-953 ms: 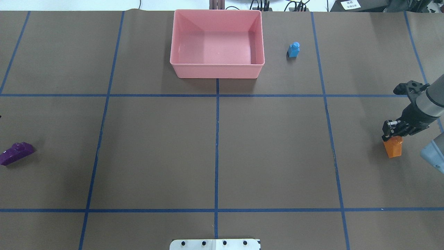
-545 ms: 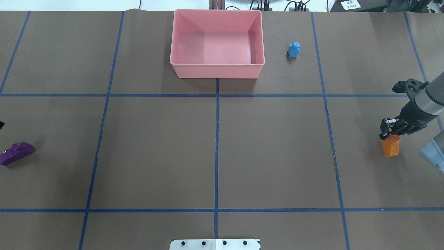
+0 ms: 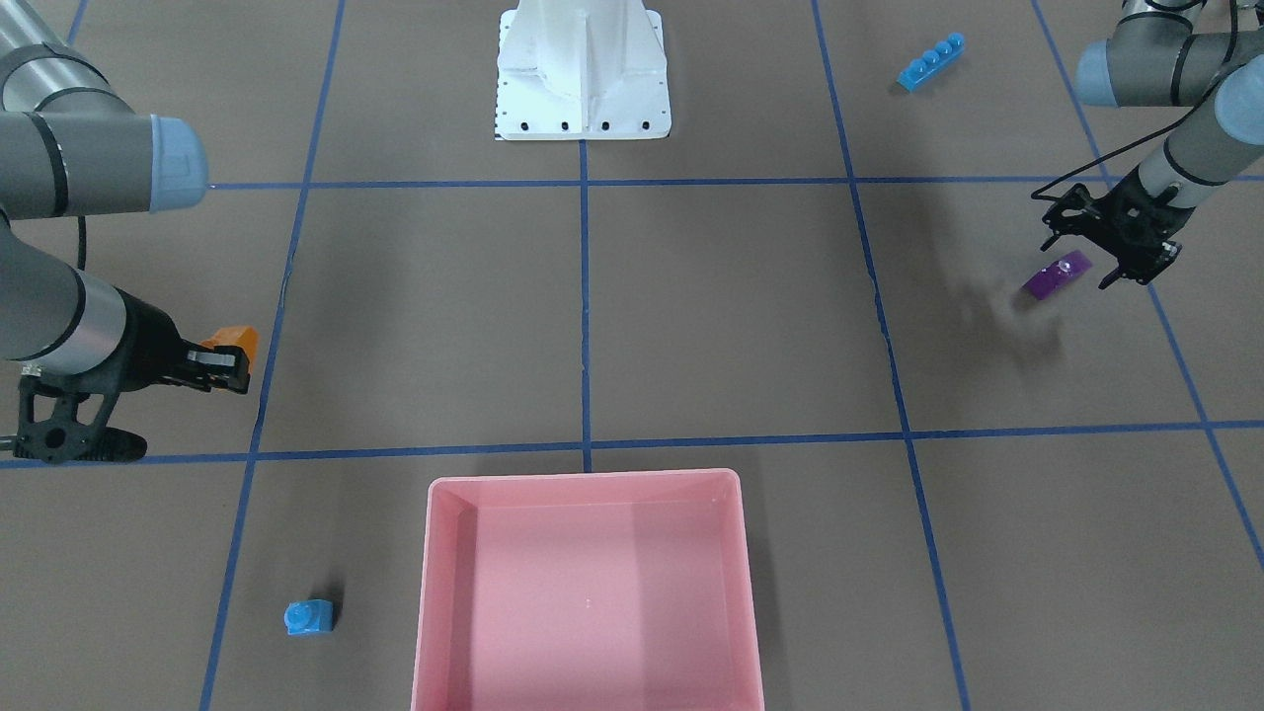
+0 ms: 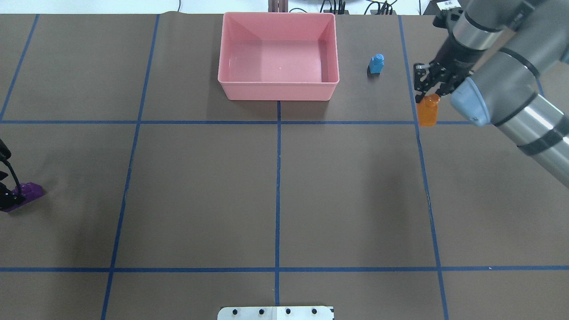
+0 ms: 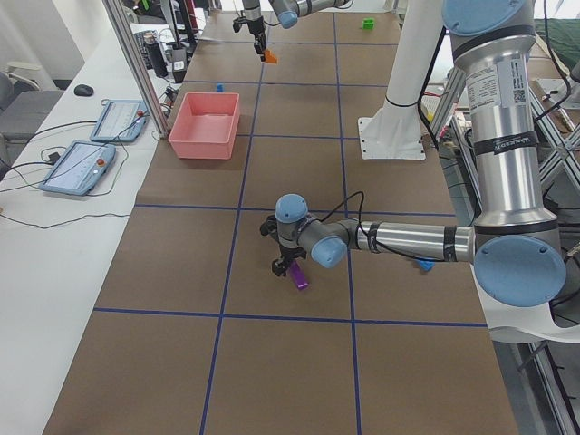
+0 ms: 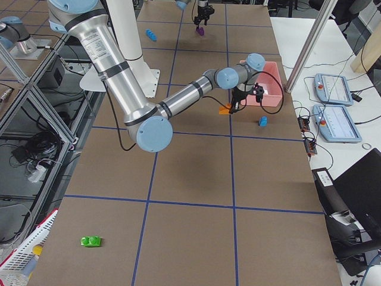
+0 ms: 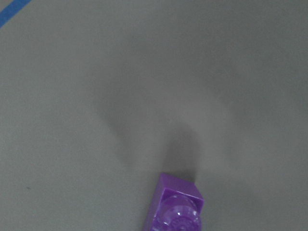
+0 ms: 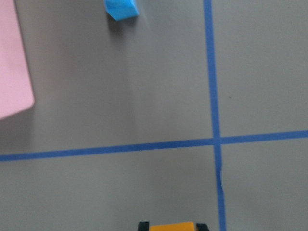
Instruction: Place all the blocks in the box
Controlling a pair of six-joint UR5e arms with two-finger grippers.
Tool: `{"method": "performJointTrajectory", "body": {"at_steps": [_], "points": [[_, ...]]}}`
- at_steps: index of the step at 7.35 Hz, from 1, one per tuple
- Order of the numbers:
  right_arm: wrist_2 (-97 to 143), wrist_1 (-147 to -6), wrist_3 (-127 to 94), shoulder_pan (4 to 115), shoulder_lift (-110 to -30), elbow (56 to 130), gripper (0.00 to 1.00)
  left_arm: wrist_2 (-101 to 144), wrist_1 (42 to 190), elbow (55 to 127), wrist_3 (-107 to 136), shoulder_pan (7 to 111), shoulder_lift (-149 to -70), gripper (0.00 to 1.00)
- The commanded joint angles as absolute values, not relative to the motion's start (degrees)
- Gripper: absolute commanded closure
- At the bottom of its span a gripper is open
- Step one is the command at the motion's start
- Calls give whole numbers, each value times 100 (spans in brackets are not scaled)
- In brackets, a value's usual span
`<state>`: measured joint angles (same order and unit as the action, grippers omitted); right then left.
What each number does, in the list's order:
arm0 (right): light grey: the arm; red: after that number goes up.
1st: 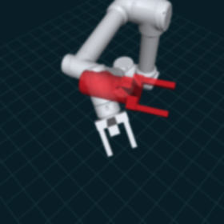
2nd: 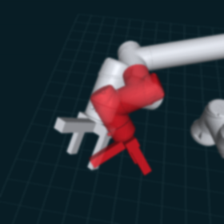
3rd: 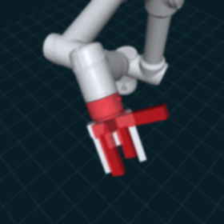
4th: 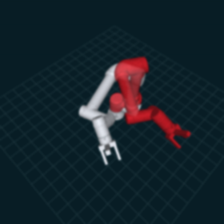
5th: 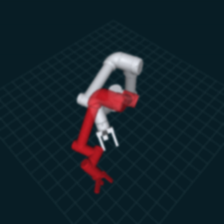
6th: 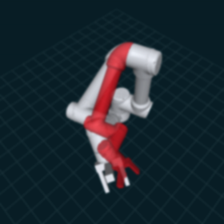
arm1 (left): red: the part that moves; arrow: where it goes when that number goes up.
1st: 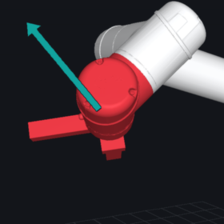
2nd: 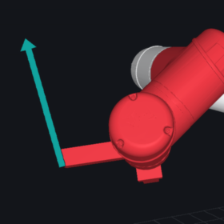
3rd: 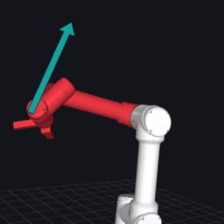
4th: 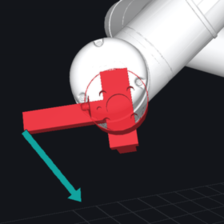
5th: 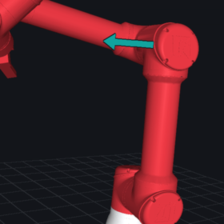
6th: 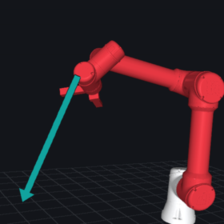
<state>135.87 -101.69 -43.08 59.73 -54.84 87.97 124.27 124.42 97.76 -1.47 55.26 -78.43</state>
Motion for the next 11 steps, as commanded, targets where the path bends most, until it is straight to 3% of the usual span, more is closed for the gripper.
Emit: {"method": "performJointTrajectory", "body": {"at_steps": [1, 3, 4, 6, 7, 9, 10, 11], "points": [[13553, -10231, -4578, 5977, -3996, 7494, 100, 12261, 12445, 9712, -352, 5415, -7884, 8], [13274, -9471, -5932, 5863, -3159, 6596, 100, 12261, 12428, 9686, -325, 5239, -7928, 11], [12845, -8709, -6681, 5653, -2929, 6174, 100, 12261, 12428, 9642, -308, 5169, -7945, 23], [12245, -7712, -7583, 5327, -2454, 5242, 100, 12252, 12419, 9554, -334, 5159, -8085, 87], [11965, -7517, -7829, 5239, -2365, 5134, 100, 12261, 12419, 9562, -299, 5159, -8095, 100], [11068, -7471, -8251, 4949, -2058, 4749, 100, 12348, 12123, 9615, 583, 5159, -8793, 100], [10700, -7340, -8288, 4870, -2022, 4711, 100, 12340, 11207, 9615, 1050, 5159, -9764, 100], [10557, -7321, -8279, 4834, -2021, 4659, 51, 12340, 9944, 9641, 1211, 5168, -10809, 100]]}}
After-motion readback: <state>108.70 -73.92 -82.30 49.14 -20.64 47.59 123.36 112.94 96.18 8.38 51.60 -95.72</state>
